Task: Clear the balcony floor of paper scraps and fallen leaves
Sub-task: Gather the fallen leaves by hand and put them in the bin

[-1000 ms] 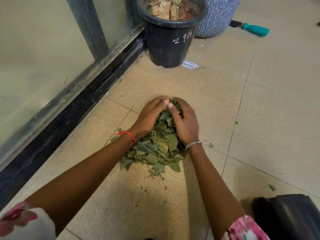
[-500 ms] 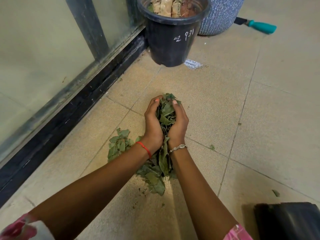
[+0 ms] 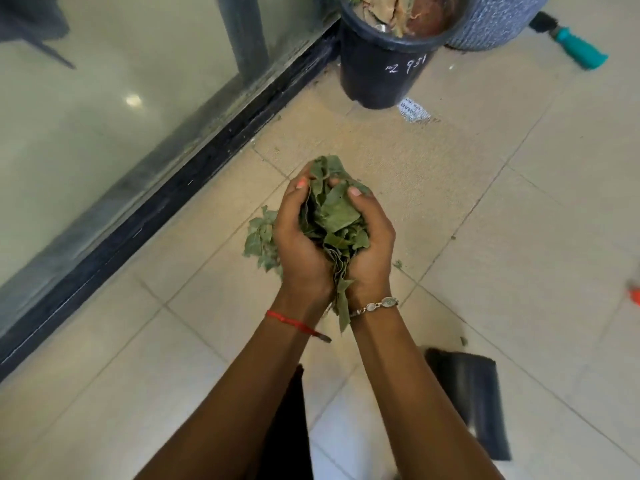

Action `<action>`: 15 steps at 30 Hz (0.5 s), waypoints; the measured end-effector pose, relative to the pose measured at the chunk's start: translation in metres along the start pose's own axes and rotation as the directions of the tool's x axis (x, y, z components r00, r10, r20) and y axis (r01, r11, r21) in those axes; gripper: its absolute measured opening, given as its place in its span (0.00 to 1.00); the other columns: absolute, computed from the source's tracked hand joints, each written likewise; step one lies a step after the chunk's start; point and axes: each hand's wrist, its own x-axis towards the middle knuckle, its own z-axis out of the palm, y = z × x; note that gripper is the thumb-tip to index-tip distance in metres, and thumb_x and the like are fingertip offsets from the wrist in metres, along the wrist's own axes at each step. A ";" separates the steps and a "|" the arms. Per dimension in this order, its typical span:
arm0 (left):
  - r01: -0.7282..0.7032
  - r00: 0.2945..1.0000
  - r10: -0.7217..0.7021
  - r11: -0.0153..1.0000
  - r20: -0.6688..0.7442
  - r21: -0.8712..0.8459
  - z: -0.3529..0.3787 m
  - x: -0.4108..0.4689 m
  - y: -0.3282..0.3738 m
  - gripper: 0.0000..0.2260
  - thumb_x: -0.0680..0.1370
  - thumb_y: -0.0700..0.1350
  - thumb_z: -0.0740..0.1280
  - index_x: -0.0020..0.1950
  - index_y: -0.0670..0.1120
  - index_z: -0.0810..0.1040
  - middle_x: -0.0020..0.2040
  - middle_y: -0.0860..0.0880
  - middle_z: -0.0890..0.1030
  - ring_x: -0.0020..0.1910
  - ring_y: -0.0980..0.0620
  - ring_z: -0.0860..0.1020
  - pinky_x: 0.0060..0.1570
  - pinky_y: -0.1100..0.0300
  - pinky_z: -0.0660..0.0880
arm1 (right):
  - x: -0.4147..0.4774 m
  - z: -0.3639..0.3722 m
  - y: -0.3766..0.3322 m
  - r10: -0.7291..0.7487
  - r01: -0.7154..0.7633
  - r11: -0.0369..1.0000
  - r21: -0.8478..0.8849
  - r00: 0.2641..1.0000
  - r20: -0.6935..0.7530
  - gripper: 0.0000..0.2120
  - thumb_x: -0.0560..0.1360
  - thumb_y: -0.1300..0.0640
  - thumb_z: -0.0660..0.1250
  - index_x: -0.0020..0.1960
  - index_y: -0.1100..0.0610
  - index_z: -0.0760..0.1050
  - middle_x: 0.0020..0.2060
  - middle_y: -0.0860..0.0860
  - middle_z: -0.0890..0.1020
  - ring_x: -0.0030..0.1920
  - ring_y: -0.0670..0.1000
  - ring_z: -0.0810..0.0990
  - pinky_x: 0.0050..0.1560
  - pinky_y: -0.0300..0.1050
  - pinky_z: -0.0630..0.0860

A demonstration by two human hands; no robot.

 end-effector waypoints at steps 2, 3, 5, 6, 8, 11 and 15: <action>-0.026 0.997 0.025 1.000 -0.071 -0.010 0.014 -0.032 0.024 0.11 0.73 0.44 0.62 0.53 0.41 0.75 0.45 0.46 0.79 0.44 0.51 0.79 0.47 0.61 0.78 | -0.028 0.022 -0.013 0.101 -0.101 0.988 0.114 0.995 0.005 0.10 0.61 0.52 0.70 0.40 0.55 0.83 0.42 0.53 0.83 0.48 0.56 0.79 0.57 0.51 0.73; -0.045 0.993 0.042 0.999 -0.107 -0.027 0.022 -0.050 0.043 0.11 0.72 0.44 0.62 0.52 0.41 0.75 0.44 0.46 0.79 0.44 0.51 0.79 0.46 0.61 0.77 | -0.045 0.038 -0.018 0.154 -0.153 0.980 0.129 0.988 0.006 0.11 0.60 0.53 0.70 0.40 0.57 0.83 0.42 0.55 0.82 0.49 0.57 0.79 0.57 0.52 0.72; -0.099 0.979 0.086 0.993 -0.184 -0.068 0.038 -0.085 0.082 0.10 0.71 0.44 0.63 0.49 0.41 0.75 0.40 0.47 0.80 0.40 0.51 0.79 0.43 0.63 0.77 | -0.081 0.074 -0.028 0.226 -0.228 0.969 0.097 0.973 0.040 0.11 0.61 0.54 0.70 0.40 0.58 0.83 0.44 0.58 0.82 0.51 0.59 0.78 0.58 0.53 0.72; -0.126 0.965 0.103 0.988 -0.240 -0.086 0.046 -0.105 0.102 0.10 0.70 0.44 0.62 0.47 0.41 0.75 0.38 0.47 0.80 0.37 0.52 0.80 0.41 0.64 0.78 | -0.101 0.091 -0.031 0.251 -0.257 0.963 0.078 0.965 0.079 0.09 0.62 0.55 0.70 0.40 0.57 0.83 0.44 0.58 0.82 0.50 0.60 0.78 0.57 0.53 0.72; -0.212 0.922 0.164 0.972 -0.350 -0.103 0.054 -0.146 0.145 0.09 0.70 0.44 0.60 0.44 0.41 0.76 0.35 0.48 0.81 0.34 0.52 0.80 0.37 0.65 0.78 | -0.142 0.130 -0.037 0.314 -0.323 0.946 0.033 0.935 0.163 0.07 0.65 0.58 0.67 0.38 0.57 0.83 0.41 0.56 0.83 0.47 0.58 0.79 0.53 0.50 0.75; -0.357 0.818 0.280 0.932 -0.503 -0.063 0.046 -0.210 0.208 0.12 0.72 0.43 0.59 0.38 0.42 0.82 0.34 0.48 0.82 0.33 0.52 0.81 0.36 0.65 0.78 | -0.211 0.187 -0.029 0.403 -0.407 0.913 -0.035 0.881 0.247 0.07 0.63 0.58 0.66 0.34 0.56 0.83 0.36 0.52 0.83 0.42 0.53 0.81 0.45 0.43 0.76; -0.463 0.712 0.335 0.885 -0.617 -0.054 0.003 -0.288 0.274 0.13 0.70 0.45 0.61 0.35 0.41 0.84 0.36 0.46 0.83 0.35 0.51 0.82 0.39 0.63 0.79 | -0.303 0.237 0.011 0.510 -0.489 0.860 -0.146 0.815 0.275 0.07 0.63 0.59 0.65 0.33 0.57 0.82 0.34 0.52 0.83 0.40 0.53 0.80 0.44 0.43 0.75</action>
